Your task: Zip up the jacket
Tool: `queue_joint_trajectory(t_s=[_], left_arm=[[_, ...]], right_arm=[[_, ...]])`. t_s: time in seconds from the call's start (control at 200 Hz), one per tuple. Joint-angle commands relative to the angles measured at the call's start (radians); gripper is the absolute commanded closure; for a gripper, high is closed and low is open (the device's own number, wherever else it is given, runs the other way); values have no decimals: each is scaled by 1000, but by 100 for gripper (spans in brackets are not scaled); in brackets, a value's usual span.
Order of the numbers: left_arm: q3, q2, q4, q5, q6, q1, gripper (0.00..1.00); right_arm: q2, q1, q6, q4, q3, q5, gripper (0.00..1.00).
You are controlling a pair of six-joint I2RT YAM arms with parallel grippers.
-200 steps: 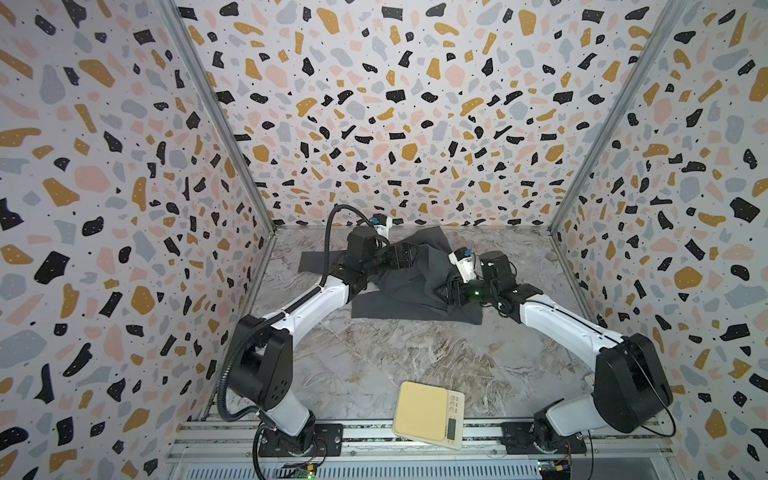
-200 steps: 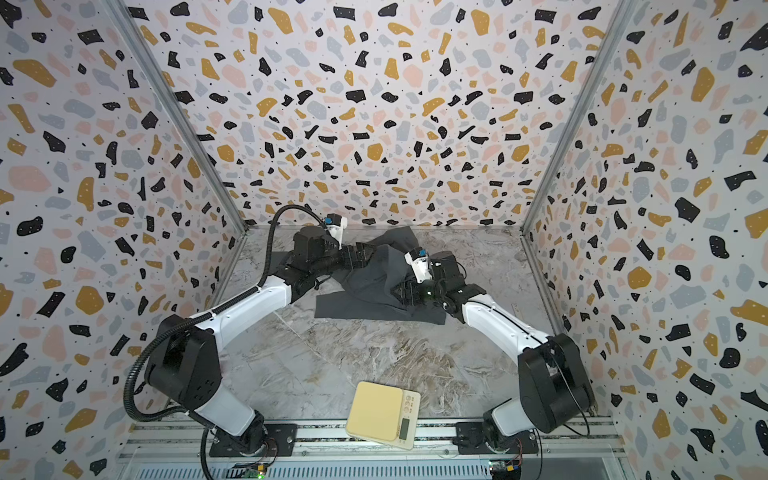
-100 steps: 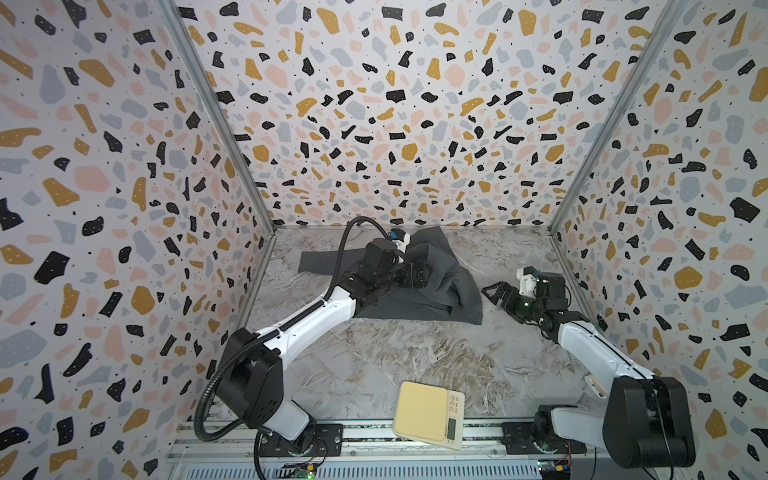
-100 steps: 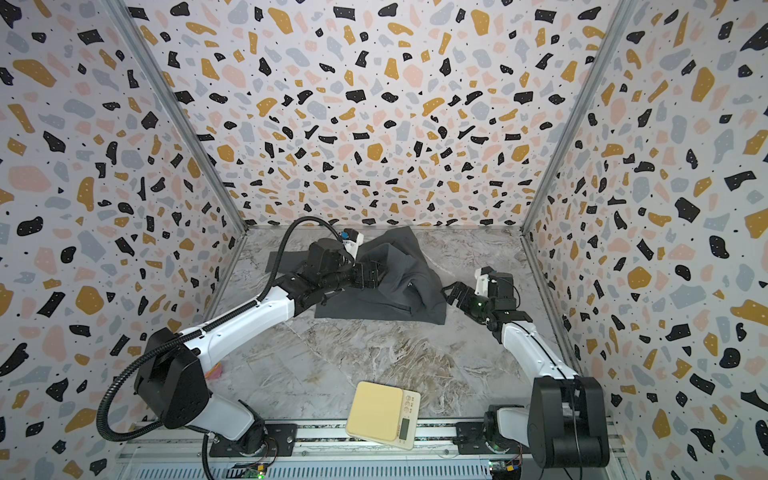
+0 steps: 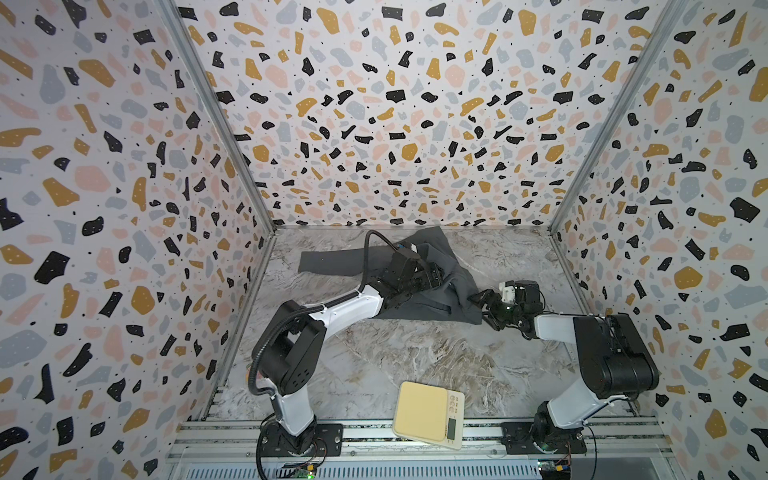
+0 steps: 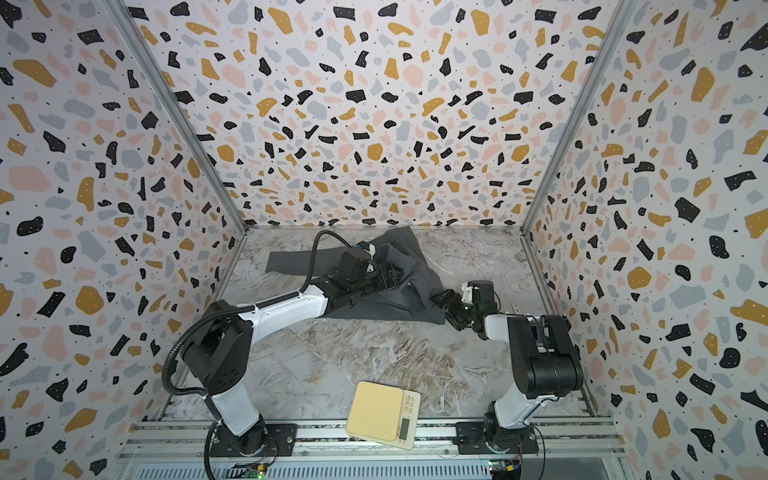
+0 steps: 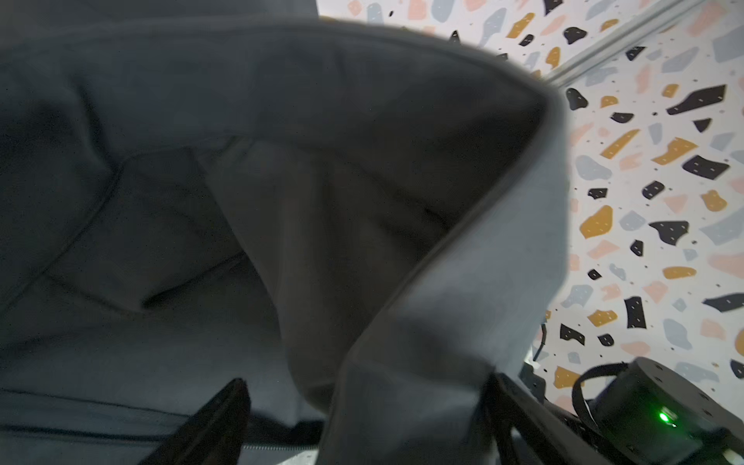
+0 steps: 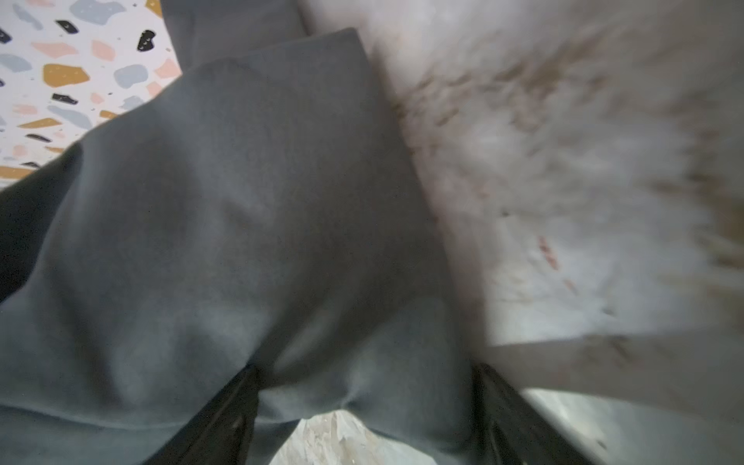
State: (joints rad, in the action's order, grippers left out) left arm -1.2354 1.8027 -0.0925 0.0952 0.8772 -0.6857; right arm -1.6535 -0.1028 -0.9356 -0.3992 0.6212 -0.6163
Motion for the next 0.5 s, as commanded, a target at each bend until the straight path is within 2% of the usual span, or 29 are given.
queue_joint_trajectory(t_s=[0.0,0.085,0.15,0.235,0.32,0.496], left_arm=[[-43,1,-113,-23,65,-5,18],[-53,7,-131,-19,52,1,33],[-59,2,-128,-17,33,12,51],[-60,-26,-111,-23,-1,37,75],[-54,-74,-76,-46,-55,75,100],[-114,-196,60,-148,-230,126,100]], right_arm=[[-26,-11,-24,-141,40,-51,33],[-24,-9,12,-139,72,-67,60],[1,-7,54,-102,104,-69,78],[57,-2,167,23,160,-50,100],[124,4,272,156,214,-22,100],[292,7,475,411,335,62,100]])
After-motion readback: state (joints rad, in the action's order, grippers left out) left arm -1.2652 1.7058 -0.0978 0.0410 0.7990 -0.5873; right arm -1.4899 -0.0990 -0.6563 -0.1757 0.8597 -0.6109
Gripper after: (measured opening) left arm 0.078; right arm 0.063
